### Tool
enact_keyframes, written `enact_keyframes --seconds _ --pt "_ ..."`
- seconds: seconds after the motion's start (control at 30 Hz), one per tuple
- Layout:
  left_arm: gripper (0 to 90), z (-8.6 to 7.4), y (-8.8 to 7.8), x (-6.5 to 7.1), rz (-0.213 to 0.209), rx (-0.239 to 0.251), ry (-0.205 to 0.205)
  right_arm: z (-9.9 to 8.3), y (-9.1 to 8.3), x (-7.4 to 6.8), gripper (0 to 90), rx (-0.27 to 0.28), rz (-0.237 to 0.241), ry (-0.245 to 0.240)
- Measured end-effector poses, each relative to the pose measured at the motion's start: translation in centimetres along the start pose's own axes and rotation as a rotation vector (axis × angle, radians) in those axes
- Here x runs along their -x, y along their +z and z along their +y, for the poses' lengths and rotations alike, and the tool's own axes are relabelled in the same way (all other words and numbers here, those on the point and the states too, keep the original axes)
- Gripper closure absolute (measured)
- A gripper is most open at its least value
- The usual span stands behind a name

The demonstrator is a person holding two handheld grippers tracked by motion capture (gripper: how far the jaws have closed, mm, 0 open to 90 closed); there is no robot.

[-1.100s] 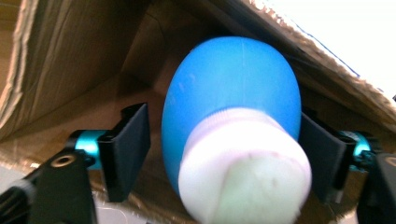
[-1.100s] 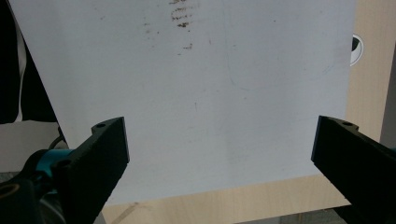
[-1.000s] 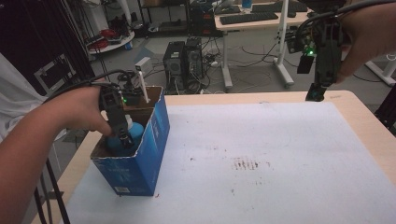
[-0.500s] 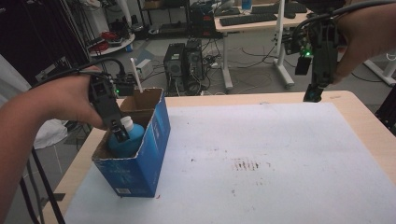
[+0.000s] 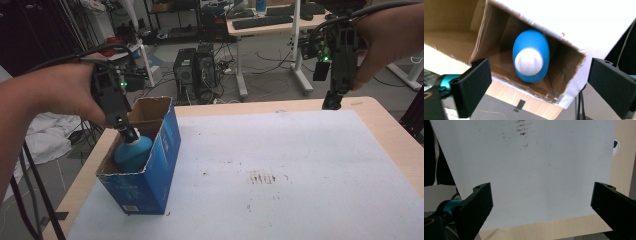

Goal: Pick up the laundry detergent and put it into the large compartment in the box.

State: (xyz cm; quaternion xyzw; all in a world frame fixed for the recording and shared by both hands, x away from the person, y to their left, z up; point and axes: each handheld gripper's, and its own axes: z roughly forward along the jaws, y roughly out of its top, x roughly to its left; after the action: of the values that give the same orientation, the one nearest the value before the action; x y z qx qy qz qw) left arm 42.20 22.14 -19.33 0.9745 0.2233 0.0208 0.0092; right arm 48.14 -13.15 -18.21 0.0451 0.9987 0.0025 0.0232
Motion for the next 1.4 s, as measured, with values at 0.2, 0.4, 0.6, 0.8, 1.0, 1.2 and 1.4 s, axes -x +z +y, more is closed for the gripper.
enact_keyframes --seconds 0.2,0.4,0.6,0.8,1.0,1.2,1.4 --pt "1.6 2.9 -1.1 1.5 0.006 -0.015 0.086 0.1 0.0 -0.4 3.1 -0.001 -0.001 -0.006" --pt "1.6 6.1 -0.9 3.2 -0.011 -0.01 0.192 0.3 -0.2 -0.8 3.1 0.002 -0.005 -0.025" --pt "1.6 8.0 0.7 4.5 -0.035 -0.018 0.265 0.3 -0.4 -1.4 3.1 -0.002 -0.007 -0.024" --pt "1.6 9.7 2.9 5.2 -0.062 0.003 0.308 0.6 -0.6 -2.1 3.1 -0.005 -0.01 -0.032" --pt "1.6 10.3 4.7 4.9 -0.07 0.0 0.301 0.6 -0.4 -2.3 3.1 -0.008 -0.01 -0.026" --pt "1.7 10.5 5.9 4.7 -0.075 0.0 0.289 0.6 -0.1 -2.9 3.1 -0.015 -0.007 -0.018" --pt "1.7 10.8 6.4 4.9 -0.091 0.001 0.305 0.4 -0.3 -2.7 3.1 0.0 -0.009 -0.023"
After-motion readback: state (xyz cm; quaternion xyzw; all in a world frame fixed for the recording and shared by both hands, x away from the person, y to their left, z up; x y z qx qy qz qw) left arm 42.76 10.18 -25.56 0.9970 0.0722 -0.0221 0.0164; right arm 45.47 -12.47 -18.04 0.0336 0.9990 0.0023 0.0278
